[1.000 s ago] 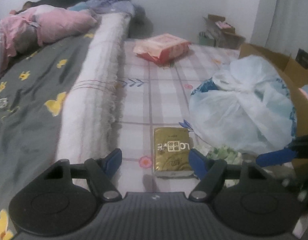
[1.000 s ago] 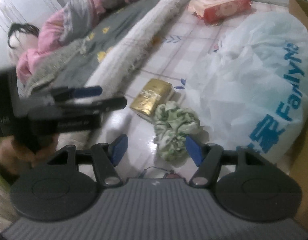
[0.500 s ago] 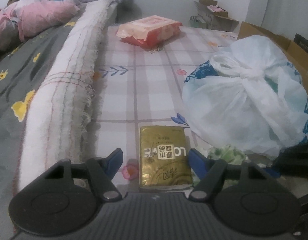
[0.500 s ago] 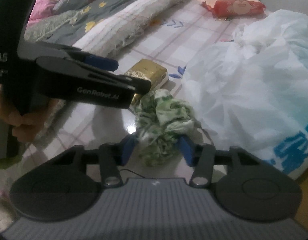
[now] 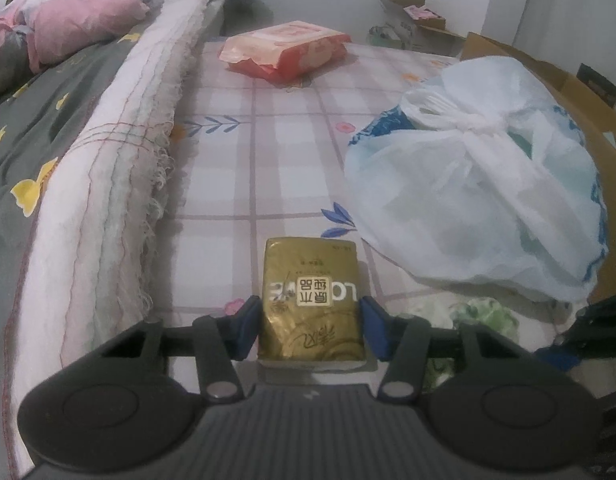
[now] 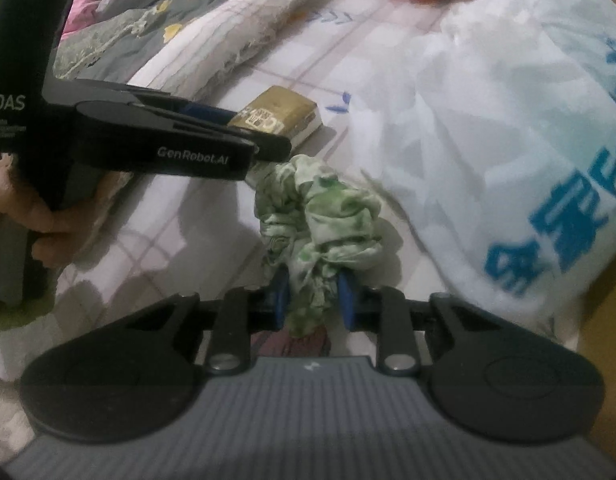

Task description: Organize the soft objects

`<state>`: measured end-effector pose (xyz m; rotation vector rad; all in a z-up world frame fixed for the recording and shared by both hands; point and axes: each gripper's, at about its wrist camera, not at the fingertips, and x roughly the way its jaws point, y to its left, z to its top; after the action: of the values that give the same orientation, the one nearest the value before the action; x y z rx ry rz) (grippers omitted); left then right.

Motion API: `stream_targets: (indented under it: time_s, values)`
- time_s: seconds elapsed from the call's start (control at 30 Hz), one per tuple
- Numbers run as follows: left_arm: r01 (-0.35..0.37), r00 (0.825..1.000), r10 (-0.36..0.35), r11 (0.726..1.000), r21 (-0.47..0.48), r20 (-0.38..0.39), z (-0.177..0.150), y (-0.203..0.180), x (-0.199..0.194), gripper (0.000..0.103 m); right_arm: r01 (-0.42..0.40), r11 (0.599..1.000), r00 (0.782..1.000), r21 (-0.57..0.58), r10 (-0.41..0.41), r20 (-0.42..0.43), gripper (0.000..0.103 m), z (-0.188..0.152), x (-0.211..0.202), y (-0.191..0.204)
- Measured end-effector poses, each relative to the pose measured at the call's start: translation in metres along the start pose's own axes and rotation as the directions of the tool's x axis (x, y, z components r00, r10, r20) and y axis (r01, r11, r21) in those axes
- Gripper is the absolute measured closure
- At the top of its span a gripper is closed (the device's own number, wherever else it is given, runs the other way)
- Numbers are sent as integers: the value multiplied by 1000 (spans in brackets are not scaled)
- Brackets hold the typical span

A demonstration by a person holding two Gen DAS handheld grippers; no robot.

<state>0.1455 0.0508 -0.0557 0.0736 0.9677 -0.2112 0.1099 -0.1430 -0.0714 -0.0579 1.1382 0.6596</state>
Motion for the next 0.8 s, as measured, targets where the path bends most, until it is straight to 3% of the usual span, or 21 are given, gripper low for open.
stream_targets:
  time_s: [0.37,0.6,0.8]
  values:
    - [14,1000,-14,1000,-12,16,-27,-6,-16,49,20,999,995,37,-23,96,41,-4,-28,-2]
    - [-16,999,18,999,-39,48,-35,-8,-18,48,9,996,986,89,-24,167,32,-8,-27,-6]
    - [-39,982,52,997,-72,182,-44,-10,-52,37,-36,980,975,193,-9,224,32,-17,-28,-14]
